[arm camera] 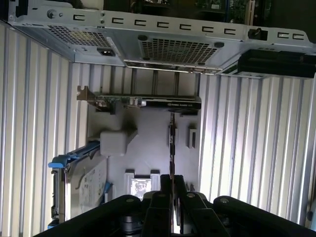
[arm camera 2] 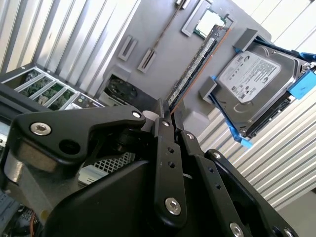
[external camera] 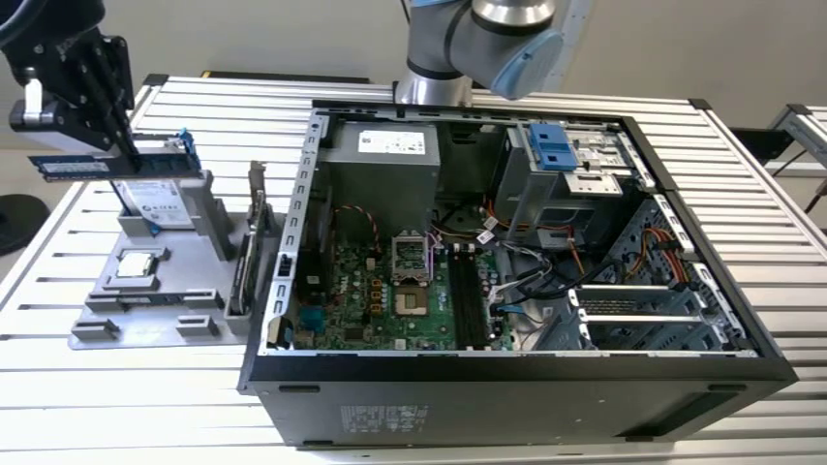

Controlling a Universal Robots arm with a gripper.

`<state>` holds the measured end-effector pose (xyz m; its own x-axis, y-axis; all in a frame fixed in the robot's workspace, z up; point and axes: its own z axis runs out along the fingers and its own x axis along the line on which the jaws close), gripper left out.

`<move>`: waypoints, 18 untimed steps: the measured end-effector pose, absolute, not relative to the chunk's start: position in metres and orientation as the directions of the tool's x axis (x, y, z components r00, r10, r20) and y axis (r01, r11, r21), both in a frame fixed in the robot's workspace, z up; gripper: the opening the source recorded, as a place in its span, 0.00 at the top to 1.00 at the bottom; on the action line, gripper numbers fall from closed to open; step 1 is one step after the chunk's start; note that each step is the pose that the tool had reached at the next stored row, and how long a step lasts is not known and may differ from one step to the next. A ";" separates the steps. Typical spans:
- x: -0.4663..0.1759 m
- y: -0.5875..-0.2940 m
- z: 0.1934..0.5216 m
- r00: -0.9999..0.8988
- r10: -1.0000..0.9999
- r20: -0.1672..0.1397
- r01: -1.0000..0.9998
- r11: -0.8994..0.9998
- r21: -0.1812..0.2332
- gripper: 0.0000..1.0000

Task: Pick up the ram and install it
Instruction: 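Pick up the ram and move it above insertion slot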

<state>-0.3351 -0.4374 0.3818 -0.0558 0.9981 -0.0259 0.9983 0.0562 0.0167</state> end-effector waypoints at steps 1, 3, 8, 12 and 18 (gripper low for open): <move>-0.334 -0.437 0.382 -0.056 0.998 -0.026 0.998 0.056 0.017 1.00; -0.331 -0.437 0.382 -0.056 0.998 -0.026 0.998 0.056 0.017 1.00; -0.325 -0.437 0.382 -0.056 0.998 -0.026 0.998 0.056 0.017 1.00; -0.320 -0.437 0.382 -0.056 0.998 -0.026 0.998 0.056 0.017 1.00; -0.311 -0.437 0.382 -0.056 0.998 -0.026 0.998 0.056 0.017 1.00</move>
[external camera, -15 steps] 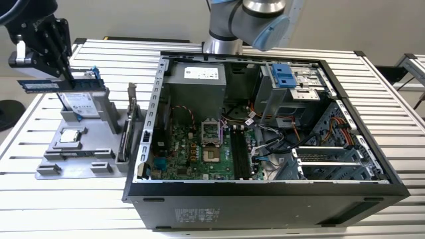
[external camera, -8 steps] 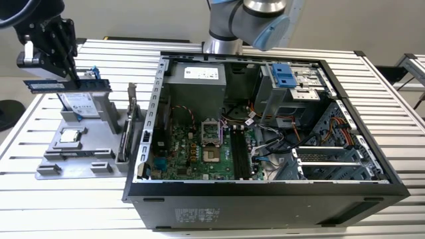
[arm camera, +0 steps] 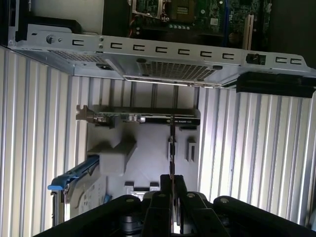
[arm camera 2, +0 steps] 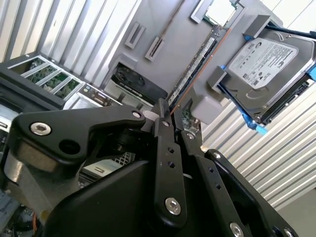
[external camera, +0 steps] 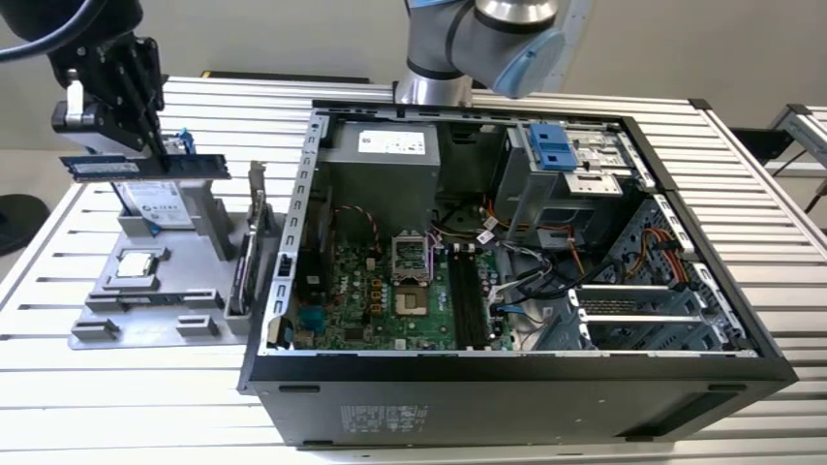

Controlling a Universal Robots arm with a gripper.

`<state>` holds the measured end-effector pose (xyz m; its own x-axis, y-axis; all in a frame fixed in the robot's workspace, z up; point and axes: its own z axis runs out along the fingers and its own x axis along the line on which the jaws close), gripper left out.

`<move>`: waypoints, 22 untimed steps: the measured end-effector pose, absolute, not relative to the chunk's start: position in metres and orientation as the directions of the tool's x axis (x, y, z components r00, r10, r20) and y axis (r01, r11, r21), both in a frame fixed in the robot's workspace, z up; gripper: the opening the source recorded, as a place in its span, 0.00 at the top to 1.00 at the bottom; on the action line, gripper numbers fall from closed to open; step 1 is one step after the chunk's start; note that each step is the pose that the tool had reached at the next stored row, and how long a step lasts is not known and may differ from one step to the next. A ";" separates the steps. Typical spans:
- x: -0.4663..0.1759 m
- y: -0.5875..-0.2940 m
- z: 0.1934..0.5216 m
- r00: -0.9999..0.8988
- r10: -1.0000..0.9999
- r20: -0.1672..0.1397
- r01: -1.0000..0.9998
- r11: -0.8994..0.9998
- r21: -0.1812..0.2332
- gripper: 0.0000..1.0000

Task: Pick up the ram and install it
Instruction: 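Pick up the ram and move it above insertion slot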

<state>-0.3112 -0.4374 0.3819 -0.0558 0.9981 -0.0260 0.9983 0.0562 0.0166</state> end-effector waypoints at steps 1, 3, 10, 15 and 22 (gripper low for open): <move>-0.310 -0.437 0.382 -0.056 0.998 -0.026 0.998 0.056 0.017 1.00; -0.307 -0.437 0.382 -0.056 0.998 -0.026 0.998 0.056 0.017 1.00; -0.295 -0.437 0.382 -0.047 0.999 -0.026 0.999 0.047 0.017 1.00; -0.287 -0.437 0.382 -0.040 0.999 -0.026 0.999 0.041 0.016 1.00; -0.275 -0.437 0.382 -0.034 0.999 -0.026 0.999 0.034 0.016 1.00</move>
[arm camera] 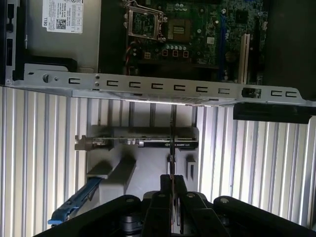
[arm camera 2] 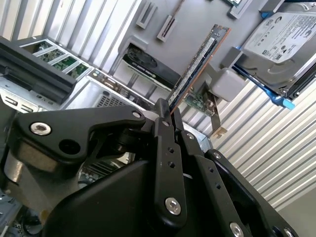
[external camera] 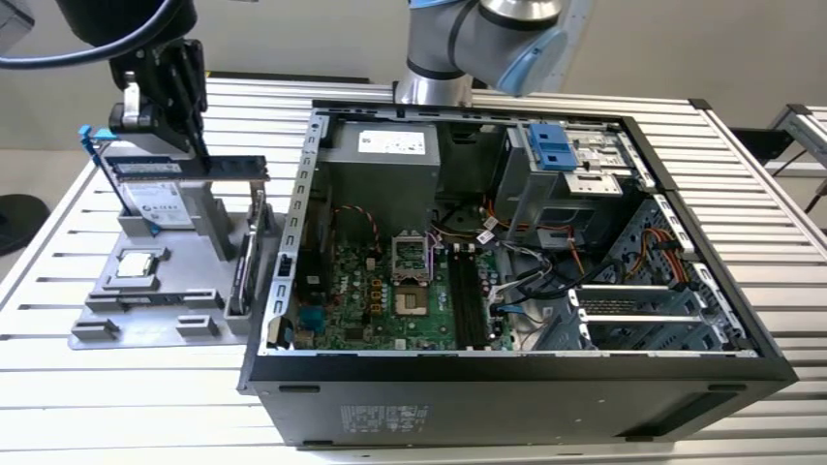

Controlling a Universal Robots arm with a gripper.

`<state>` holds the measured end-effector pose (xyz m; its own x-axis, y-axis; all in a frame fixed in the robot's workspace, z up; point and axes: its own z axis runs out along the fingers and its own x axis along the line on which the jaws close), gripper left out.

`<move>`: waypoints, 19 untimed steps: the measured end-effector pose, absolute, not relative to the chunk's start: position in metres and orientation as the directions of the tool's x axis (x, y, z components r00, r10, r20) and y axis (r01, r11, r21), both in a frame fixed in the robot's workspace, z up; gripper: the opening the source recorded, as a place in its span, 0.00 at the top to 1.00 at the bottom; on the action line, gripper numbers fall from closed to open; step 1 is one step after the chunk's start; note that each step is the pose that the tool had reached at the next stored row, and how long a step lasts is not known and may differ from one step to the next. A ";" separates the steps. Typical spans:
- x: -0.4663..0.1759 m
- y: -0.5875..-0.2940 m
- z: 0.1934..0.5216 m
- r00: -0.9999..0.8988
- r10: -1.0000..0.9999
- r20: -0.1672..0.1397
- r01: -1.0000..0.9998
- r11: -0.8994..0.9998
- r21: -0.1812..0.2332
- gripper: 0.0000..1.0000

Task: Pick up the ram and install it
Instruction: 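Pick up the ram and move it above insertion slot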

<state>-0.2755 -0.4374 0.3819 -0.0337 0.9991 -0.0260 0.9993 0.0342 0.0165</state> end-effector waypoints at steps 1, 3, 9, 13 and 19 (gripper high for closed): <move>-0.274 -0.437 0.382 -0.033 0.999 -0.026 0.999 0.034 0.017 1.00; -0.270 -0.437 0.382 -0.033 0.999 -0.026 0.999 0.034 0.016 1.00; -0.260 -0.437 0.382 -0.033 0.999 -0.026 0.999 0.034 0.016 1.00; -0.253 -0.437 0.382 -0.033 0.999 -0.026 0.999 0.034 0.017 1.00; -0.242 -0.437 0.382 -0.033 0.999 -0.026 0.999 0.034 0.016 1.00</move>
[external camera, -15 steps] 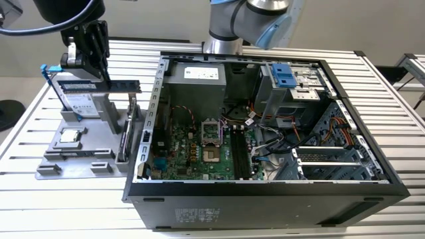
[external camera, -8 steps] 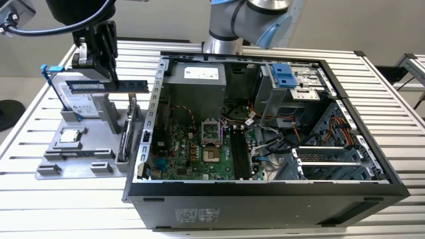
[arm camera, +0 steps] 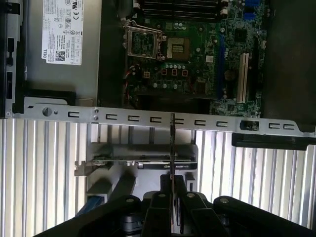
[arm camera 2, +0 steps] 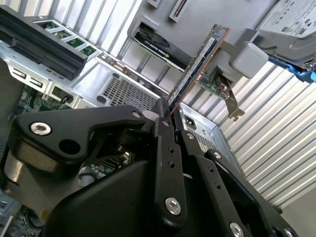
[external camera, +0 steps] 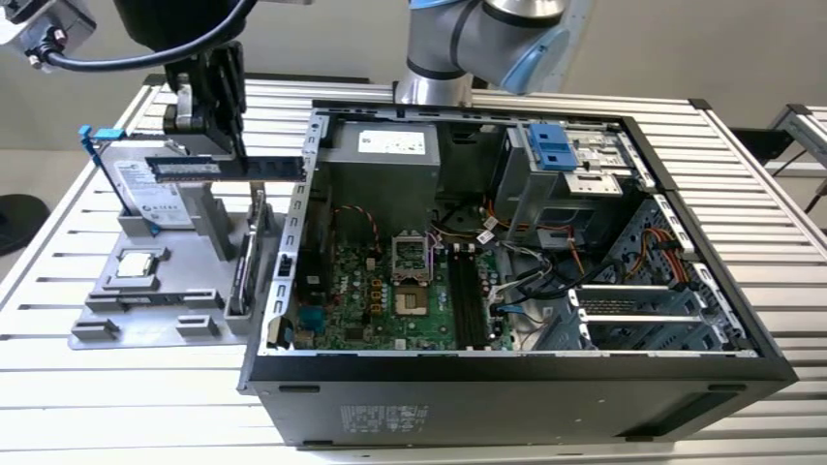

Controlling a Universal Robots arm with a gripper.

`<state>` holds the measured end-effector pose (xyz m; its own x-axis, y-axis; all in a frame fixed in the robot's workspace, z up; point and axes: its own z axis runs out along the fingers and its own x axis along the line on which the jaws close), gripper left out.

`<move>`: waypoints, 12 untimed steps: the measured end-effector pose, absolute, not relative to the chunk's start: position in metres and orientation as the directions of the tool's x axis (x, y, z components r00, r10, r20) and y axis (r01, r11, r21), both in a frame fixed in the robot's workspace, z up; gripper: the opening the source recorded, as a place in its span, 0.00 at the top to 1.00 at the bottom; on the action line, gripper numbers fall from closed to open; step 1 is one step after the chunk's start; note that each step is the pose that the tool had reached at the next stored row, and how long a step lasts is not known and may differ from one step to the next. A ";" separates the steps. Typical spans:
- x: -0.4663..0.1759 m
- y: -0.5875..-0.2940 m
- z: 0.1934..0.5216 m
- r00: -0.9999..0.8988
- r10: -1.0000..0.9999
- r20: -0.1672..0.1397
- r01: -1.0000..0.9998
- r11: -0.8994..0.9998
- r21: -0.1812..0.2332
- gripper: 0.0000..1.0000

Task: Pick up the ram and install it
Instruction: 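Pick up the ram and move it above insertion slot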

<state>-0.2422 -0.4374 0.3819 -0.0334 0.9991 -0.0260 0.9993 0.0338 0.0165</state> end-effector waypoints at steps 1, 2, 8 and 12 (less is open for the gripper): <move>-0.240 -0.437 0.382 -0.033 0.999 -0.026 0.999 0.034 0.016 1.00; -0.239 -0.437 0.382 -0.033 0.999 -0.026 0.999 0.034 0.016 1.00; -0.227 -0.437 0.382 -0.033 0.999 -0.026 0.999 0.034 0.016 1.00; -0.219 -0.437 0.382 -0.033 0.999 -0.026 0.999 0.034 0.016 1.00</move>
<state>-0.2192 -0.4374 0.3818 -0.0332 0.9991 -0.0259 0.9993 0.0336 0.0165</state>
